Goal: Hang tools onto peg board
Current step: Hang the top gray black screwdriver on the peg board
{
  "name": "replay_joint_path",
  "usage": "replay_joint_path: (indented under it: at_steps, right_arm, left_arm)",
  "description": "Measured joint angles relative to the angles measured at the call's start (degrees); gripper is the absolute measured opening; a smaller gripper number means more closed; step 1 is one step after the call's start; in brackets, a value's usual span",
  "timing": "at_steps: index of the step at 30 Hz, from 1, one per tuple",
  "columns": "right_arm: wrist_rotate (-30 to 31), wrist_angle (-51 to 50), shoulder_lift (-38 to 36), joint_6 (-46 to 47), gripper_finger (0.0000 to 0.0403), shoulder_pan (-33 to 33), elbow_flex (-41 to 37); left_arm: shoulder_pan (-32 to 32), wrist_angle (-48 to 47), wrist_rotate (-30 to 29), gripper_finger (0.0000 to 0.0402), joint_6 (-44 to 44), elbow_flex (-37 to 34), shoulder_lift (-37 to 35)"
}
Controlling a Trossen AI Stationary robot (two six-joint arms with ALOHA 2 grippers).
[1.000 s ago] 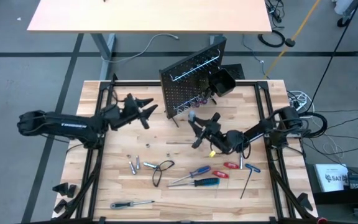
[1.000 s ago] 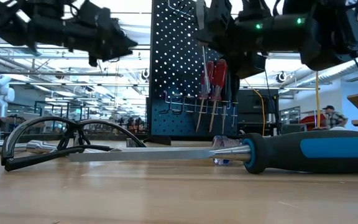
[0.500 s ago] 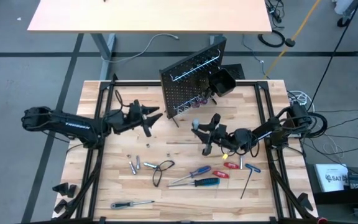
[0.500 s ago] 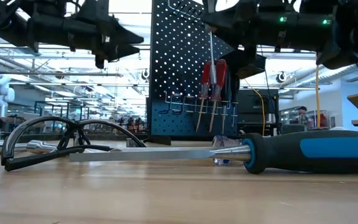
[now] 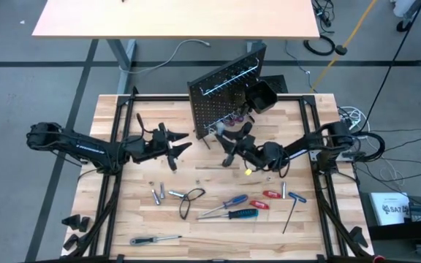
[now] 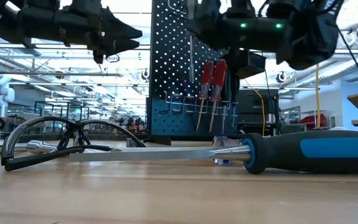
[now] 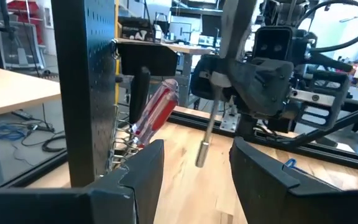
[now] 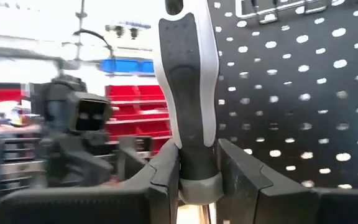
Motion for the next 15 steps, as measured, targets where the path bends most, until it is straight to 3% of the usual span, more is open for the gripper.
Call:
replay_joint_path:
  at_steps: [4,15]
  right_arm:
    - [3.9,0.0,1.8,-1.8,0.0076,-0.9,0.6]
    - [3.3,0.0,7.3,-5.4,0.0076,-4.1,5.9]
  left_arm:
    - [0.0,-0.7,0.0,0.0185,0.3,0.0,0.0]
    - [0.0,-1.3,0.0,0.0185,0.6,0.0,0.0]
